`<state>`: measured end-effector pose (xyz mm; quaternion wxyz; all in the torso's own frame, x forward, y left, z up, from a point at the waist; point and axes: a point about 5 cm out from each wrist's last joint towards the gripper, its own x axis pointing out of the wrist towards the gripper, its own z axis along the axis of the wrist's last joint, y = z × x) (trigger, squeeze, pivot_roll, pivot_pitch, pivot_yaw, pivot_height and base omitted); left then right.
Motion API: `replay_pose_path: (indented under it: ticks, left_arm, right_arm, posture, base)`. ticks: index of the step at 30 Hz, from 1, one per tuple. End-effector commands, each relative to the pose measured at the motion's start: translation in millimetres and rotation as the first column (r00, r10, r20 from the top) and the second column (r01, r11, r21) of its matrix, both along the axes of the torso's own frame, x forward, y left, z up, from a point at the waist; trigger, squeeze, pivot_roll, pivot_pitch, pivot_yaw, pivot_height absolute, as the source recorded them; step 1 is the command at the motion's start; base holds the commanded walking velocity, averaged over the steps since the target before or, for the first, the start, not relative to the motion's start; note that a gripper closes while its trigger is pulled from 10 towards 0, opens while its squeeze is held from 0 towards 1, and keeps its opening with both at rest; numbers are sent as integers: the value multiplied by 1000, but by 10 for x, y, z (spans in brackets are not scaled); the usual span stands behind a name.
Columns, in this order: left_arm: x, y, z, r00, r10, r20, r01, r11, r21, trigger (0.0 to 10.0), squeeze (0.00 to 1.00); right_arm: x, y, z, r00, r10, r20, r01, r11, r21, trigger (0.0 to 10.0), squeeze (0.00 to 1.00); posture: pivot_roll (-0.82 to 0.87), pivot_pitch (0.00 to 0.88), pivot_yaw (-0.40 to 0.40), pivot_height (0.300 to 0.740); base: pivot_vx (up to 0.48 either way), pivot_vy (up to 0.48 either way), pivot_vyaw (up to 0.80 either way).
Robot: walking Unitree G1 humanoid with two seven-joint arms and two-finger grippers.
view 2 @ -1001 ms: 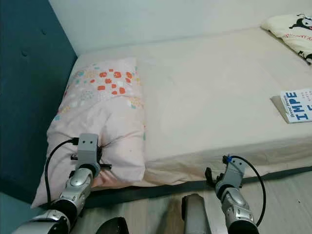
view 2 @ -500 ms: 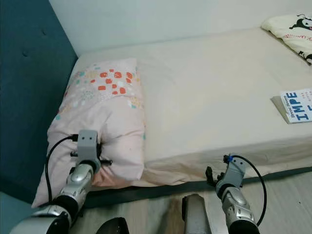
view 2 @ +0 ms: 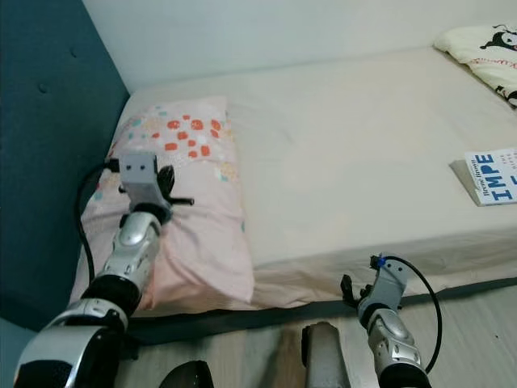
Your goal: Clean up the room
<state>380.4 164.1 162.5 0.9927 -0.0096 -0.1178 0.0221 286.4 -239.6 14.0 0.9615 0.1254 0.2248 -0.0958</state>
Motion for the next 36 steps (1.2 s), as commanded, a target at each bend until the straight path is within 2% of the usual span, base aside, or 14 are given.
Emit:
replay_pose_path:
  ticks: [1, 8, 9, 10, 11, 17, 21, 23, 24, 28, 30, 32, 34, 36]
  left_arm:
    - [-15, 4, -86, 999, 6, -33, -6, 1000, -3, 0, 0]
    - [-27, 25, -153, 998, 13, -66, -12, 1000, 7, 0, 0]
    - [-50, 40, -197, 996, -30, -79, 28, 999, -33, 4235, 314]
    - [-67, 49, -225, 994, -64, -84, 58, 996, -65, 4235, 314]
    - [-90, 48, -217, 987, -149, -59, 139, 979, -148, 10000, 1000]
    - [-165, 55, -117, 923, -381, 51, 380, 882, -277, 10000, 1000]
    - [-233, 8, -100, 868, -494, 47, 492, 844, -214, 10000, 1000]
    - [-377, -154, -181, 780, -626, -1, 618, 770, -158, 10000, 1000]
    - [-377, -154, -181, 780, -626, -1, 618, 770, -158, 10000, 1000]
    - [-595, -338, -416, 682, -724, -102, 714, 690, -123, 10000, 1000]
    - [-646, -327, -531, 683, -716, -143, 702, 698, -140, 10000, 1000]
    - [-706, -119, -781, 771, -600, -213, 564, 799, -208, 10000, 1000]
    - [-706, -119, -781, 771, -600, -213, 564, 799, -208, 10000, 1000]
    - [-742, 123, -906, 855, -450, -258, 405, 890, -209, 10000, 1000]
  right_arm:
    - [20, 16, 20, 1000, 0, 7, -1, 1000, 11, 10000, 0]
    - [20, 7, 24, 1000, 0, 8, 0, 1000, 9, 10000, 0]
    - [10, -10, 20, 1000, -2, 6, 2, 1000, 7, 10000, 0]
    - [2, -22, 16, 1000, -4, 4, 4, 1000, 5, 10000, 0]
    - [-2, -29, 12, 1000, -4, 1, 4, 1000, 4, 10000, 0]
    - [21, 0, 16, 1000, 4, -1, -4, 1000, 5, 10000, 0]
    - [39, 19, 23, 1000, 9, 0, -9, 1000, 7, 10000, 0]
    - [40, 32, 17, 1000, 11, -1, -11, 1000, 9, 10000, 0]
    - [40, 32, 17, 1000, 11, -1, -11, 1000, 9, 10000, 0]
    - [21, 33, -1, 1000, 12, -6, -11, 1000, 11, 10000, 0]
    - [11, 30, -9, 1000, 11, -8, -11, 1000, 11, 10000, 0]
    - [-6, 14, -19, 1000, 8, -13, -8, 1000, 10, 10000, 0]
    - [-6, 14, -19, 1000, 8, -13, -8, 1000, 10, 10000, 0]
    - [-10, 4, -21, 1000, 6, -15, -6, 1000, 9, 10000, 0]
  posture:
    - [-105, 127, 98, 576]
    - [-113, 126, 101, 576]
    - [-113, 125, 101, 576]
    - [-113, 125, 101, 576]
    - [-102, 123, 97, 576]
    - [-90, 122, 94, 576]
    - [-84, 123, 93, 576]
    - [-82, 125, 97, 576]
    - [-82, 125, 97, 576]
    - [-85, 128, 98, 576]
    - [-87, 128, 99, 576]
    - [-87, 128, 99, 576]
    - [-87, 128, 99, 576]
    - [-89, 129, 100, 576]
  base:
    - [0, 0, 0]
    - [0, 0, 0]
    - [0, 0, 0]
    - [0, 0, 0]
    - [0, 0, 0]
    - [0, 0, 0]
    - [0, 0, 0]
    - [0, 0, 0]
    - [0, 0, 0]
    - [0, 0, 0]
    - [0, 0, 0]
    - [0, 0, 0]
    - [0, 0, 0]
    - [0, 0, 0]
